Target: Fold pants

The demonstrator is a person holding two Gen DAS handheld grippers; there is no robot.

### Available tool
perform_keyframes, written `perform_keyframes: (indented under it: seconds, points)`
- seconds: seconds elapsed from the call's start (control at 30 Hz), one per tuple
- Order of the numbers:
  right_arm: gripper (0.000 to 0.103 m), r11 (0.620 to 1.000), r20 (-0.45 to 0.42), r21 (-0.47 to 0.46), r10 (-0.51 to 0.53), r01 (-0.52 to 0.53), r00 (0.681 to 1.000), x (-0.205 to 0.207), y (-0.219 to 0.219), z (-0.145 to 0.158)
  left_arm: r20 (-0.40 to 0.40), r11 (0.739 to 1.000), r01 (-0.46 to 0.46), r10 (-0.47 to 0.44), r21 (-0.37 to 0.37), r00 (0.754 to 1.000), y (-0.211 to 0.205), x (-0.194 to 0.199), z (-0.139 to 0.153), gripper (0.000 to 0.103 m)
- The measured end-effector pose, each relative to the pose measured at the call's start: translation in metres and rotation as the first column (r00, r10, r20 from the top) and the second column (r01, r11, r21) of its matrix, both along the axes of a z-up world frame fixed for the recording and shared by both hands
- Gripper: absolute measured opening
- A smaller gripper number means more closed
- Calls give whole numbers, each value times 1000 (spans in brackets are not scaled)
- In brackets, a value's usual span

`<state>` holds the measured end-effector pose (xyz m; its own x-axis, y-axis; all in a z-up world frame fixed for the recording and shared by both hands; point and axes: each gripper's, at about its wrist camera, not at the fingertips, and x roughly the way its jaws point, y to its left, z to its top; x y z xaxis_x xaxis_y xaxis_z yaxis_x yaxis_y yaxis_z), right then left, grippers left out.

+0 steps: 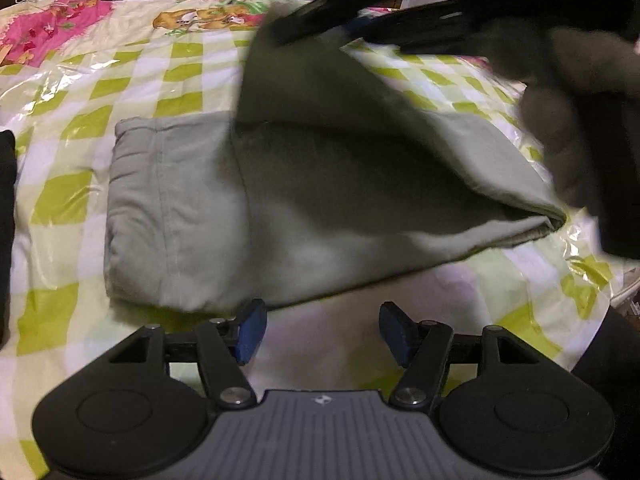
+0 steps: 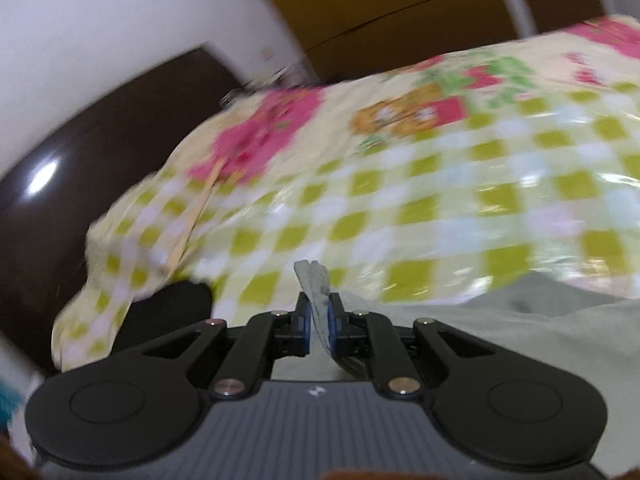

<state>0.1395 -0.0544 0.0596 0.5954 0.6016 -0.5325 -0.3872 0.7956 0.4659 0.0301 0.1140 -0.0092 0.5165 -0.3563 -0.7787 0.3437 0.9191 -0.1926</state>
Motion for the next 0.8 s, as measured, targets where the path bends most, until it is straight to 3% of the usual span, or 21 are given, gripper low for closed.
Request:
perform_keyframes:
  seconds: [0.1,0.3,0.63,0.73,0.8]
  points:
    - [10,995,-47,-4,103,-103,994,-4,35,-24,-4,1000,-5,5,0,1000,5,-7,0,76]
    - [10,970,-52,-96,219,-223,974,-28,68,-46,-19,1000,-6,6,3,1000,8,-13,-4,77]
    - [14,956,-106,-105,263,-273,959,-22,79,-63,-23,1000,-15,15,-2,1000,8,-15,-4,78]
    - [18,947,-124,-116,285,-299,950,-23,83,-67,-24,1000,-16,16,1,1000,7,-20,-2,78]
    - [23,943,-141,-75,313,-325,939,-25,78,-65,-26,1000,-14,14,6,1000,8,-22,0,78]
